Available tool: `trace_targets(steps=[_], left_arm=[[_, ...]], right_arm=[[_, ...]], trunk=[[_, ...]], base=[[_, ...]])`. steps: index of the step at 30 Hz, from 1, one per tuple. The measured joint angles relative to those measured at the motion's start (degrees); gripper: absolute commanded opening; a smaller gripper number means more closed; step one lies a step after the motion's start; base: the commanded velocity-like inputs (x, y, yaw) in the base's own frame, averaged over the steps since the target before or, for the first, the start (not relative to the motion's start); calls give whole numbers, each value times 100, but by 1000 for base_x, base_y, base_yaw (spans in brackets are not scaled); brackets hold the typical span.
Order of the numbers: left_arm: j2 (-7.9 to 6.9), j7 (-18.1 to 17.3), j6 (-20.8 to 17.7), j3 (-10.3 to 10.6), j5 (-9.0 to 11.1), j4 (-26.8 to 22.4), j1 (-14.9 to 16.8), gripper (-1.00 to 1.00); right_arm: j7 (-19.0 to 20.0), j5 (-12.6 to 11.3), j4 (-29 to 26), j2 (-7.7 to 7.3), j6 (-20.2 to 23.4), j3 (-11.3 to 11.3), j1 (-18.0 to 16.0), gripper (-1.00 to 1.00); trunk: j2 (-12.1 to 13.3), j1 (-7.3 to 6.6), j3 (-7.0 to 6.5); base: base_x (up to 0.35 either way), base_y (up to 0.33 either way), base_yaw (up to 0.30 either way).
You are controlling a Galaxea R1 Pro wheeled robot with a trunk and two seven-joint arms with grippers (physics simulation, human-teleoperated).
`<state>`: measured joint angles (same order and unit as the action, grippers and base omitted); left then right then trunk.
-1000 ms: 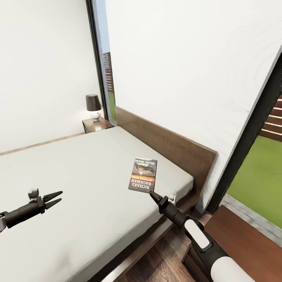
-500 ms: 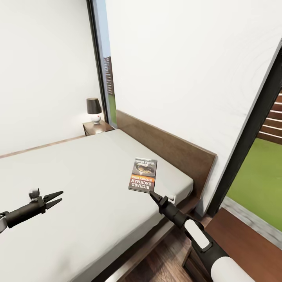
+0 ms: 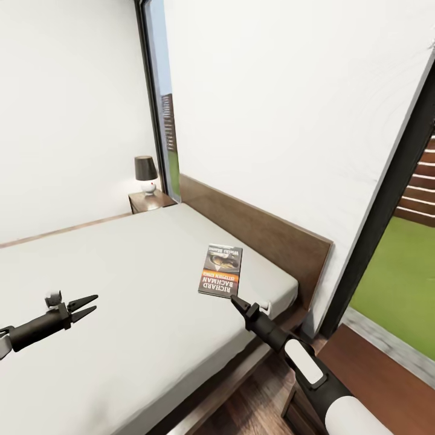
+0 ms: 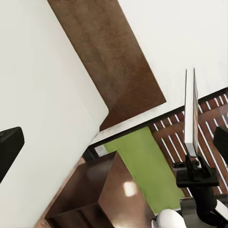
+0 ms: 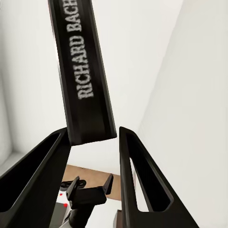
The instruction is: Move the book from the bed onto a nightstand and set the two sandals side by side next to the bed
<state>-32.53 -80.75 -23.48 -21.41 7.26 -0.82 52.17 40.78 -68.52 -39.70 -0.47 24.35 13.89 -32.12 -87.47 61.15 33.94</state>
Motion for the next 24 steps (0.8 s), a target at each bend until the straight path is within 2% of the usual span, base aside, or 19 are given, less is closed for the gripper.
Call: trace_targets(steps=[24], left_arm=[[3, -3, 0, 1, 0, 0, 0, 100]], right_arm=[[1, -3, 5, 4, -12, 1, 0, -100]], trunk=[[0, 0, -24]], base=[[0, 0, 0]])
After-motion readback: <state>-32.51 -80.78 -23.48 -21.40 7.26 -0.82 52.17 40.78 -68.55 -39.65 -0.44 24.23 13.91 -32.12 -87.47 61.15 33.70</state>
